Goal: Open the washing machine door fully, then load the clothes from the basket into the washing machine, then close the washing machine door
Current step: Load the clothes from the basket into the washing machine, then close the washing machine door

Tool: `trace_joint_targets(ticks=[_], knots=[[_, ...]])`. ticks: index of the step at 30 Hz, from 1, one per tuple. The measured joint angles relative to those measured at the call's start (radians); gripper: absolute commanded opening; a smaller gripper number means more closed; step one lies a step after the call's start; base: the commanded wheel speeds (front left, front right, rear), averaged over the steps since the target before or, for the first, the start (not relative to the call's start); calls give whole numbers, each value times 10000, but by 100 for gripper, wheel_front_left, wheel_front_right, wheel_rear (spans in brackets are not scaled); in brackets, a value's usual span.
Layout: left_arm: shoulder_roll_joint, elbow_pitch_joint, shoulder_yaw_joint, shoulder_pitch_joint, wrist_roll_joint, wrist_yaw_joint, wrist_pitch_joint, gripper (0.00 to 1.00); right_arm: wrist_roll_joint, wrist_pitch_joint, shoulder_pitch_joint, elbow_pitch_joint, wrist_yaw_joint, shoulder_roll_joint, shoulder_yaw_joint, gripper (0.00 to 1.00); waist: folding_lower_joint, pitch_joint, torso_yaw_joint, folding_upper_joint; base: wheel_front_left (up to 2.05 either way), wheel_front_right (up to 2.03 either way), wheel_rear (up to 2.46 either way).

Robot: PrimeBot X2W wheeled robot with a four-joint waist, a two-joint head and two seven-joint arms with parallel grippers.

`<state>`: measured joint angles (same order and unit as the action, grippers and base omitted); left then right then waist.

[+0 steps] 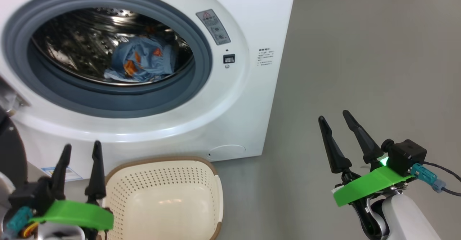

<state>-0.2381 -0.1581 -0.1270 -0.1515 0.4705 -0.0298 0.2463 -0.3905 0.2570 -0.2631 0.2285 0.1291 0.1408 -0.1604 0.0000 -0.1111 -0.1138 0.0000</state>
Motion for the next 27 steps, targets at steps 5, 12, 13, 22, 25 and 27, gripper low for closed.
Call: trace_joint_targets(ticks=[5,12,13,22,25,27], knots=[[13,405,-8,620,48,-25,-13,100,-167,0,27,67,0,134,-86,100,0,292,168,0,0,0,0],[12,593,-119,1079,61,-59,-13,100,-176,0,463,153,0,221,-90,100,0,632,356,0,0,0,0],[6,593,-121,1188,46,-205,-13,100,-178,0,496,150,0,249,-104,100,0,699,412,0,0,0,0],[-6,662,-205,1270,-15,-280,-13,100,-182,0,496,142,0,320,-111,100,0,739,490,0,0,0,0],[-21,667,-205,1270,-17,-288,-12,100,-182,0,496,140,0,330,-111,100,0,743,492,0,0,0,0],[-21,669,-203,1270,-15,-288,-12,100,-182,0,496,142,0,334,-109,100,0,759,494,0,0,0,0]])
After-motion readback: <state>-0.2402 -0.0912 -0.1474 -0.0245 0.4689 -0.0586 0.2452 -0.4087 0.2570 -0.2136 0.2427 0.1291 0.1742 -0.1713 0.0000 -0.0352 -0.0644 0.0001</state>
